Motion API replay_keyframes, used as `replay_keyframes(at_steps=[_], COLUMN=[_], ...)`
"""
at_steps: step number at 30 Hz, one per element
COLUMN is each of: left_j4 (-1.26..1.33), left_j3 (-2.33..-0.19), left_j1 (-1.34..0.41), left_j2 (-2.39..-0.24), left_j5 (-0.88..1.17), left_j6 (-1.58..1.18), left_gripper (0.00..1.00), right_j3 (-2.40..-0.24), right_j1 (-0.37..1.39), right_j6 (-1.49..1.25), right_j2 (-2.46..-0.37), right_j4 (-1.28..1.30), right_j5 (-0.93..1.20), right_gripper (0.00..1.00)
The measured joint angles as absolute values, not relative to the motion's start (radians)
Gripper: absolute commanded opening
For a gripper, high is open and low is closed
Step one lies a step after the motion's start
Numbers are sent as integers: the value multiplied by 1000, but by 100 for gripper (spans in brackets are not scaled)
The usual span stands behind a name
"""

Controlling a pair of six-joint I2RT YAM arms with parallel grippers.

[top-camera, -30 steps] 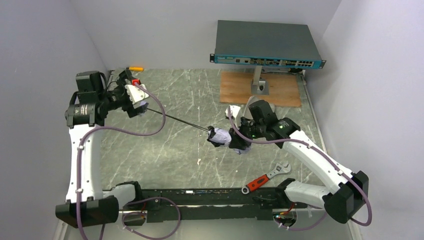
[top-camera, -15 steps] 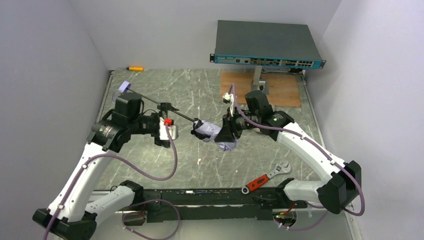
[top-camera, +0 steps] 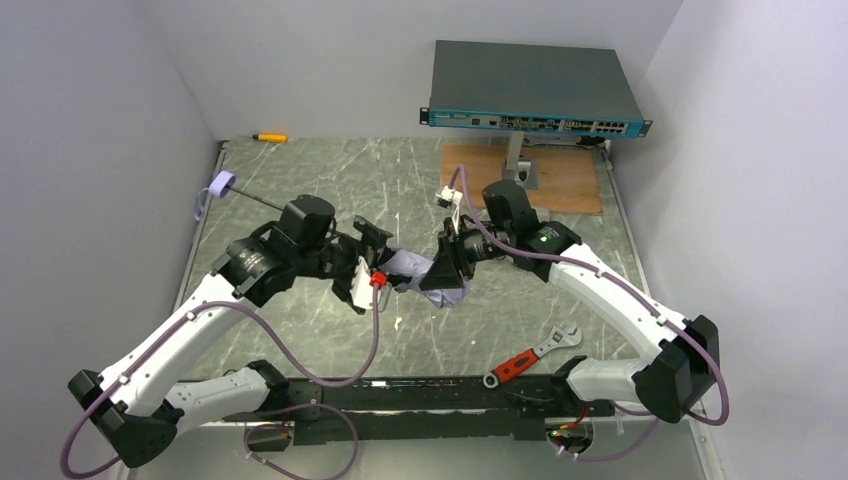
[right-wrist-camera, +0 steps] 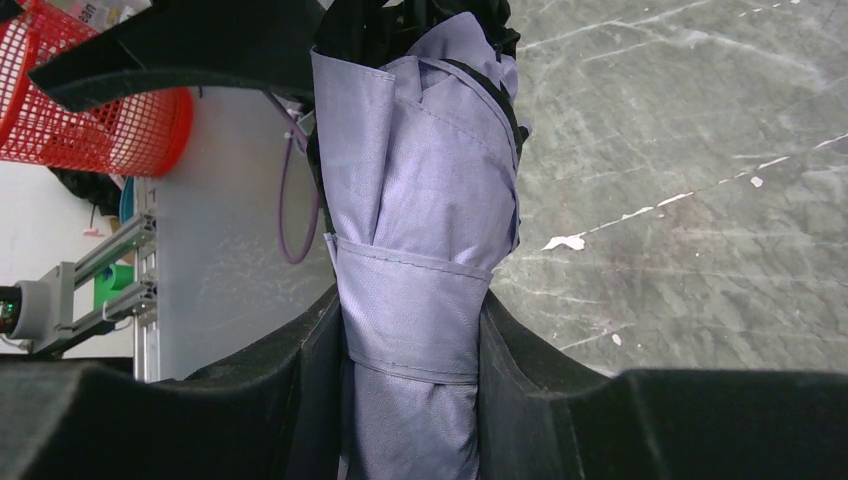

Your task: Open the umbrella

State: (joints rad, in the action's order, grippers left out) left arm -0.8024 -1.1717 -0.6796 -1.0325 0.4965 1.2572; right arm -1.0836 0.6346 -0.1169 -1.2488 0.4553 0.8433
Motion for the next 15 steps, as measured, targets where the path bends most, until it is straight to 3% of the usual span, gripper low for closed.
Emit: replay_keyframes(at_steps=[2, 4, 8, 9, 10, 13, 15], left_j4=[-797, -788, -764, -744, -737, -733, -712], left_j3=[-1164, -1157, -1140, -1137, -1136, -1124, -1103], left_j1=[-705, -732, -769, -773, -775, -778, -781], left_j2=[-1037, -1047, -1073, -1077, -1078, -1070, -1058], left_j5=[490, 476, 455, 447, 445, 439, 443], left_j6=[1264, 1267, 1254, 1249, 1236, 1237, 1242], left_gripper=[99, 89, 30, 10, 0, 0, 0], right_j3=[-1084, -1084, -1095, -1099, -1100, -1110, -1118], right_j1=[638, 642, 652, 652, 652, 646, 646], right_j6=[-117, -116, -105, -101, -97, -81, -51], right_j2=[-1254, -1258, -1261, -1261, -1261, -1260, -1258], right_j4=[454, 454, 461, 470, 478, 504, 536], right_j5=[848, 852, 860, 862, 864, 868, 872], right_gripper=[0, 0, 2, 9, 21, 57, 73])
